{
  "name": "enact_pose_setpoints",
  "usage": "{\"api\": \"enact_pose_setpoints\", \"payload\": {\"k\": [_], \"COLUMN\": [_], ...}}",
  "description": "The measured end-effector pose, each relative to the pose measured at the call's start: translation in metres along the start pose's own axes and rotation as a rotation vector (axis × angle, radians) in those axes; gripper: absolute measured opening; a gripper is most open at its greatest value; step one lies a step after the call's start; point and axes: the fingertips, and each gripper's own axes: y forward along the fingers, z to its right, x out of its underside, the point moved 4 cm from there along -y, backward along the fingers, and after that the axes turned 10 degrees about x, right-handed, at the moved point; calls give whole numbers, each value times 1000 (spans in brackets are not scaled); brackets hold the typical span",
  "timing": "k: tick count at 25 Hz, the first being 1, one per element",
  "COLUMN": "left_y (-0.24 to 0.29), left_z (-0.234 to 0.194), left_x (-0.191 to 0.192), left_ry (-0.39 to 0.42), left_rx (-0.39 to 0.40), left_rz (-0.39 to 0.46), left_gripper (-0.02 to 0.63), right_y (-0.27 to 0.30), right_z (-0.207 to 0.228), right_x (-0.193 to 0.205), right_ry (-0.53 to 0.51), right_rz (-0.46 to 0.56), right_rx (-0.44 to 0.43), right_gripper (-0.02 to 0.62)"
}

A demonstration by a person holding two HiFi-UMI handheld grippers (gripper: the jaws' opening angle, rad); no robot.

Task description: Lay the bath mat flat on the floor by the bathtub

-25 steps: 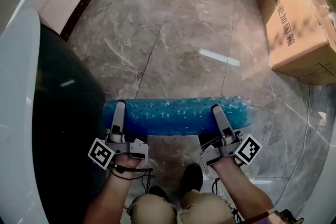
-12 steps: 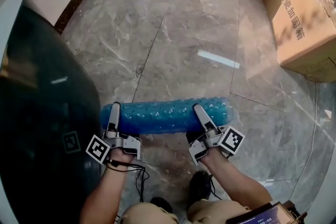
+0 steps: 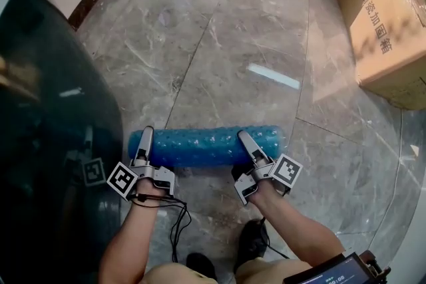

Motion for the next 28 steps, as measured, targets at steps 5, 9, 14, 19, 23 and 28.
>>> {"api": "enact_pose_setpoints", "payload": {"k": [5,9,14,19,23,28], "left_y": [-10,-10,-30,-48,-36,-23], "left_z": [-21,-21,-16,-5,10,27], "left_x": [-4,2,19,23,31,39], "left_ry": [-12,-2,4,40,111,144], "left_rx": [-33,-32,-81,-72,-58,-23], "left_rz": [15,2,-108,-142,-223,-271], "left_gripper": [342,353,405,328,268,256], "right_y": [8,7,-18,-43,-46,-45], "right_z": [24,25,20,2,-8,-17], "right_x": [8,3,10,19,13,-12], "right_ry": [21,32,28,-200,-367,-626], "right_rz": [-63,-112,-216,-214,-186,-137], "right_rx": [71,61,72,73,102,157], "right_gripper": [393,399,474,416,303,229]}}
